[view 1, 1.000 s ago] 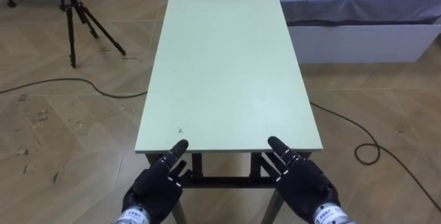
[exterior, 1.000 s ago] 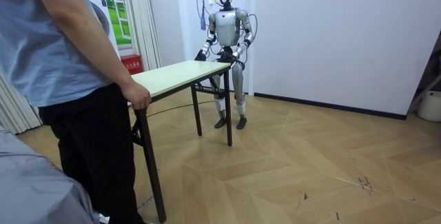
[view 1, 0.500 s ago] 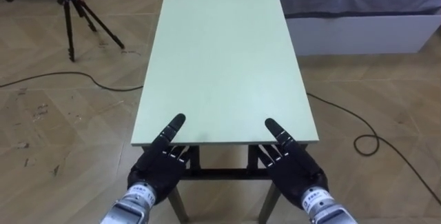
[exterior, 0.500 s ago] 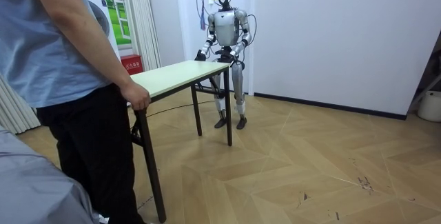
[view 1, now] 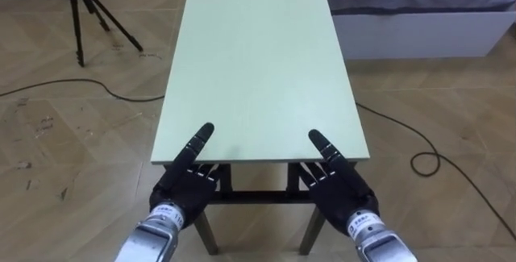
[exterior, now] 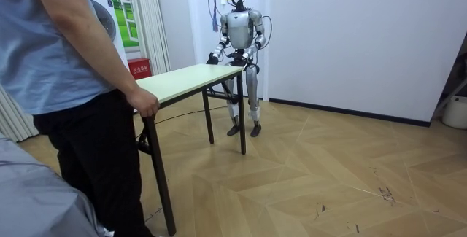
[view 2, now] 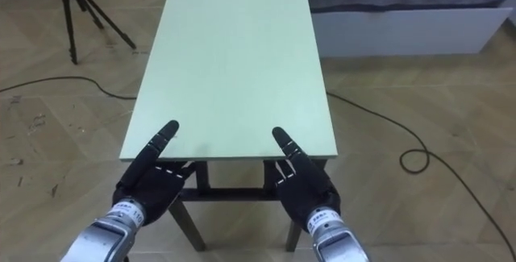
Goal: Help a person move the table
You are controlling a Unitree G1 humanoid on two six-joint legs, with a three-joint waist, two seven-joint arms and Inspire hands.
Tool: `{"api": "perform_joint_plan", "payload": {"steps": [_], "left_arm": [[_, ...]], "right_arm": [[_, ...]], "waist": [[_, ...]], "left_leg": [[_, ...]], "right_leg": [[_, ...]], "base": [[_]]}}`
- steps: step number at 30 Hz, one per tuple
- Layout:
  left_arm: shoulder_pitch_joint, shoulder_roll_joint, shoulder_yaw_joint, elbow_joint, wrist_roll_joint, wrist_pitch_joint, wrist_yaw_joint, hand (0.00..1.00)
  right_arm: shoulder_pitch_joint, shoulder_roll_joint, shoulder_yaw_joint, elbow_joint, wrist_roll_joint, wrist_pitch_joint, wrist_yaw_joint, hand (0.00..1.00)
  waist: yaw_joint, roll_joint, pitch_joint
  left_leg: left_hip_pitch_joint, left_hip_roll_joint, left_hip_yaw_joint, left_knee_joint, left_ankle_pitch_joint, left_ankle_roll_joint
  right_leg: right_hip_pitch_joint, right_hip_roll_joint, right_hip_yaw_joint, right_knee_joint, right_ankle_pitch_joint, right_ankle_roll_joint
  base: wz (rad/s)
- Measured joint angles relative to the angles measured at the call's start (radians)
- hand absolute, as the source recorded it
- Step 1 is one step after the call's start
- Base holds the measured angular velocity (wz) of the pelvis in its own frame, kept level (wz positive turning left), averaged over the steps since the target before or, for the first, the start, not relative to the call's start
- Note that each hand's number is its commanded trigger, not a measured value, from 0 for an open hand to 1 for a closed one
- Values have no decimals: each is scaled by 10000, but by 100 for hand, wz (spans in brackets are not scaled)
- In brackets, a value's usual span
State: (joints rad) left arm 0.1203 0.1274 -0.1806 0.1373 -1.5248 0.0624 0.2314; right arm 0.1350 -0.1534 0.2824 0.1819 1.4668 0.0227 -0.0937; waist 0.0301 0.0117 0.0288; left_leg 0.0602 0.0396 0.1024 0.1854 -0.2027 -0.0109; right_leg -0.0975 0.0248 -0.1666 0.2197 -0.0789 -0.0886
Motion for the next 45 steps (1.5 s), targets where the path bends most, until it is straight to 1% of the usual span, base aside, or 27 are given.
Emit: {"api": "perform_joint_plan", "payload": {"steps": [8,9,10,11,12,14,17,19,27,30,45], "left_arm": [[-38,-43,2,0,0,-52,9,100],[-41,-89,2,-1,0,-51,8,100],[-41,-227,8,0,12,-52,8,100],[-39,-288,8,7,37,-51,42,100],[-40,-374,8,36,72,-52,220,100],[-42,-419,8,137,93,-61,293,100],[-51,-505,6,295,45,-54,296,100],[-50,-612,4,348,128,-46,283,100],[-58,-613,11,572,373,20,285,100],[-59,-613,11,581,369,20,285,100],[-77,-614,17,586,463,17,264,100]], "right_arm": [[0,6,-2,-40,344,-70,-32,100],[-3,3,-3,-39,408,-70,-300,100],[-4,-4,-23,-38,446,-94,-530,100],[-13,-5,-42,-38,464,-99,-647,100],[-34,0,-45,-38,466,-100,-790,100],[-37,36,-38,-38,471,-100,-854,100],[-89,6,-38,-38,308,-99,-922,100],[-119,-7,-61,-39,275,-99,-1096,100],[-120,9,-50,-39,193,-73,-1246,100],[-122,8,-50,-40,186,-72,-1246,100],[-122,-16,-50,-153,193,-72,-1246,100]], "waist": [[32,8,-4],[70,13,-6],[91,34,-10],[108,43,-8],[144,48,-5],[164,55,-1],[98,57,-1],[69,57,-2],[46,72,7],[39,109,30],[44,124,39]], "left_leg": [[-135,2,11,-53,-2,-2],[-142,4,15,-34,-1,-2],[-133,5,18,-36,-1,-2],[-125,6,18,-36,-1,-1],[-139,5,26,-48,-1,-1],[-155,7,9,-57,0,1],[-112,13,10,-145,0,1],[-96,6,14,-208,0,1],[65,7,12,-254,0,1],[83,7,10,-254,0,1],[76,7,10,-247,0,1]], "right_leg": [[-80,2,-22,1,31,-16],[-82,4,-27,1,34,-16],[-92,3,-35,-8,45,-5],[-100,2,-37,-8,52,1],[-131,3,-36,-11,52,1],[-138,4,-64,-48,51,2],[-52,5,-139,-173,47,17],[-58,4,-142,-194,28,47],[154,19,-137,-343,11,75],[174,20,-140,-344,10,76],[177,21,-137,-336,3,82]], "base": [[0],[0],[4],[0],[0],[-2],[6],[0],[0],[0],[0]]}}
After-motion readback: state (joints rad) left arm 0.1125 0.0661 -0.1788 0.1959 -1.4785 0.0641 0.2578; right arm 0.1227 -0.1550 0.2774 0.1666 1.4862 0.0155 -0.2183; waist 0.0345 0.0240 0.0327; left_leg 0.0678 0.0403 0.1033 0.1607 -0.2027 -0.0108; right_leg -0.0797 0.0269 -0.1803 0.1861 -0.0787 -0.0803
